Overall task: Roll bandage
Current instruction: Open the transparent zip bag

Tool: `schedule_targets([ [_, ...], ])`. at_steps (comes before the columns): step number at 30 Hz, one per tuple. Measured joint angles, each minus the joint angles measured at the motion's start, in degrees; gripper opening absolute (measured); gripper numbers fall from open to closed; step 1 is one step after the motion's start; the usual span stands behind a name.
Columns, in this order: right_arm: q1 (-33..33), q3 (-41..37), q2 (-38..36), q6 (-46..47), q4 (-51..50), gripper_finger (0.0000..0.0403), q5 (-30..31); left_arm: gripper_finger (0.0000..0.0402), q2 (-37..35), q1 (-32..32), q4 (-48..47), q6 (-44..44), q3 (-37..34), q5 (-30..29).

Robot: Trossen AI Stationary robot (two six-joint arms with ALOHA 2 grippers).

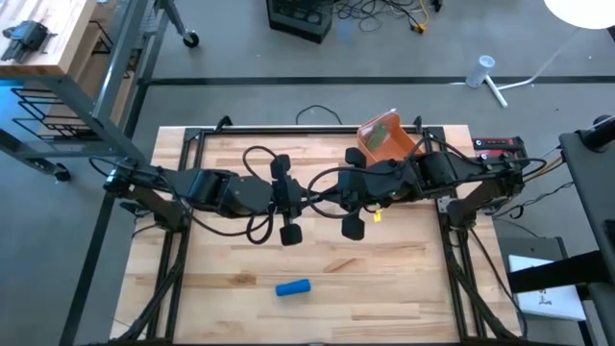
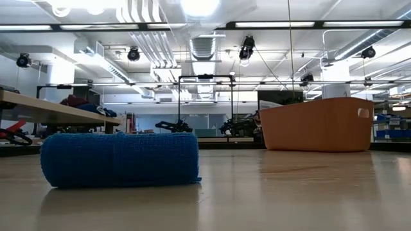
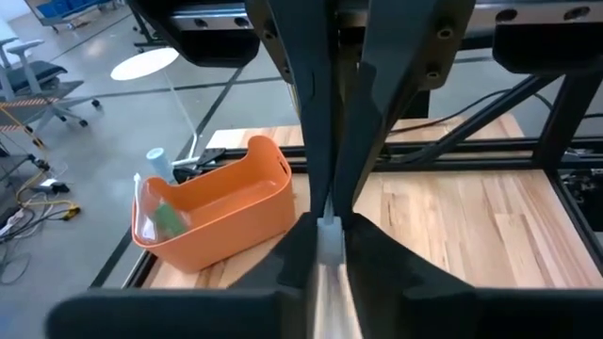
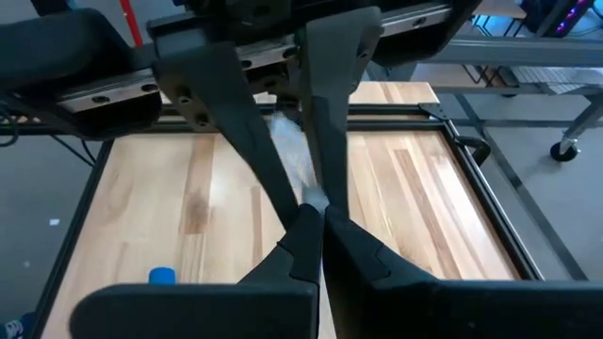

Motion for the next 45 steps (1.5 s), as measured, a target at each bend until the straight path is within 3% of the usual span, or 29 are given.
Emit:
schedule_targets([
  [6, 0.0, 0.0, 0.0, 0.2, 0.0, 0.0, 0.0, 0.0009, 0.0, 0.1, -0.3, 0.6, 0.0, -0.1],
  [12, 0.0, 0.0, 0.0, 0.3, 0.0, 0.0, 0.0, 0.0031, -0.3, 0.1, -1.2, 0.7, 0.0, 0.0],
  [32, 0.0, 5.0, -1.0, -0.2, -3.9, 0.0, 0.0, 0.004, -3.9, 0.0, -6.2, -0.6, -0.1, 0.0],
  [39, 0.0, 2.5, -0.9, 2.5, -4.1, 0.0, 0.0, 0.0074, -3.9, 0.0, -6.1, -0.6, -0.1, 4.8],
  [45, 0.0, 1.9, -0.9, 2.2, -4.2, 0.0, 0.0, 0.0125, -3.9, 0.0, -4.4, -1.9, -1.3, 5.1],
])
